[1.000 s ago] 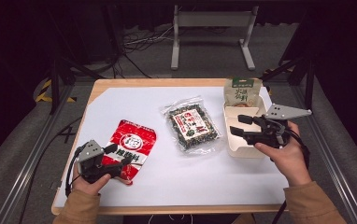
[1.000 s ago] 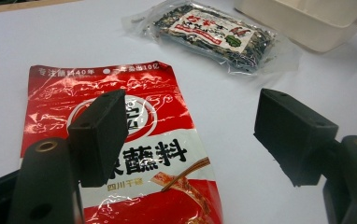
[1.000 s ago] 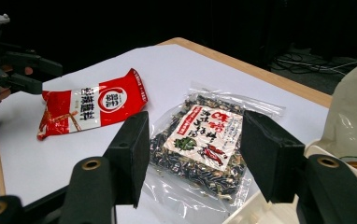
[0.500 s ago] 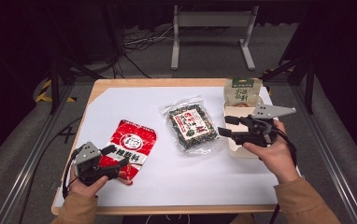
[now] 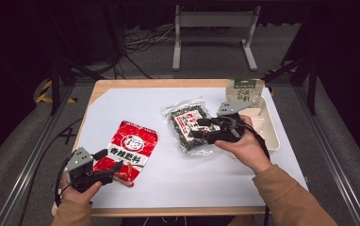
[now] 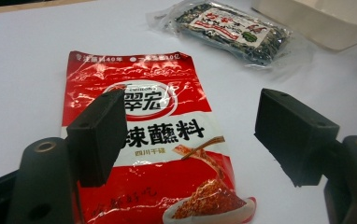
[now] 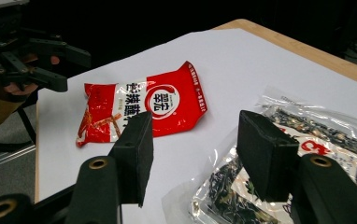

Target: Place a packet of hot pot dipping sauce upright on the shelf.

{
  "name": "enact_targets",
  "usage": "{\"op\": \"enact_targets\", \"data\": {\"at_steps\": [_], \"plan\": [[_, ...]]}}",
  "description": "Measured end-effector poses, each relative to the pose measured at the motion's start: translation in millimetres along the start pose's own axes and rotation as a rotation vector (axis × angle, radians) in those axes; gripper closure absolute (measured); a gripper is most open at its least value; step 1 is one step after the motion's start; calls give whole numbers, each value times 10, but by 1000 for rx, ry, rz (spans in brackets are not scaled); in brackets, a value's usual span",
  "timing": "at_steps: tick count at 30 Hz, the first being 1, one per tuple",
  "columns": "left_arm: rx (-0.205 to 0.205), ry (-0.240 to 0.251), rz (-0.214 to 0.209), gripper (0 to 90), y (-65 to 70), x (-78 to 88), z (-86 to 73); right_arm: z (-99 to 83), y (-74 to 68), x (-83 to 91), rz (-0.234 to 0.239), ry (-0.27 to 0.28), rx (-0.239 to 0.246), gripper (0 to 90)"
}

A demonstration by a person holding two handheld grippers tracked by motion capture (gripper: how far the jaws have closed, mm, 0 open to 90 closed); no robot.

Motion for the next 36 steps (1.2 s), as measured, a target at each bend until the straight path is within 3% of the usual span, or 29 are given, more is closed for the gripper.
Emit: {"op": "enact_targets", "data": {"at_steps": [11, 20, 36], "plan": [[4, 0, 18, 257, -29, 60, -40, 89, 93, -355, 16, -32, -19, 451], [-5, -9, 29, 258, -63, 22, -57, 181, 198, -587, 9, -2, -44, 431], [6, -6, 32, 258, -85, 42, -60, 157, 370, -1081, -67, -64, -11, 387]]}}
Point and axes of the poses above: each handheld gripper's, and its own axes: x roughly backward along the jaws, z roughly out of its top, y roughly to its right, the point moved 7 cm from there along -x, roughly forward along the jaws, and after that the axes turned 11 degrees about z, right-handed, at the moved point
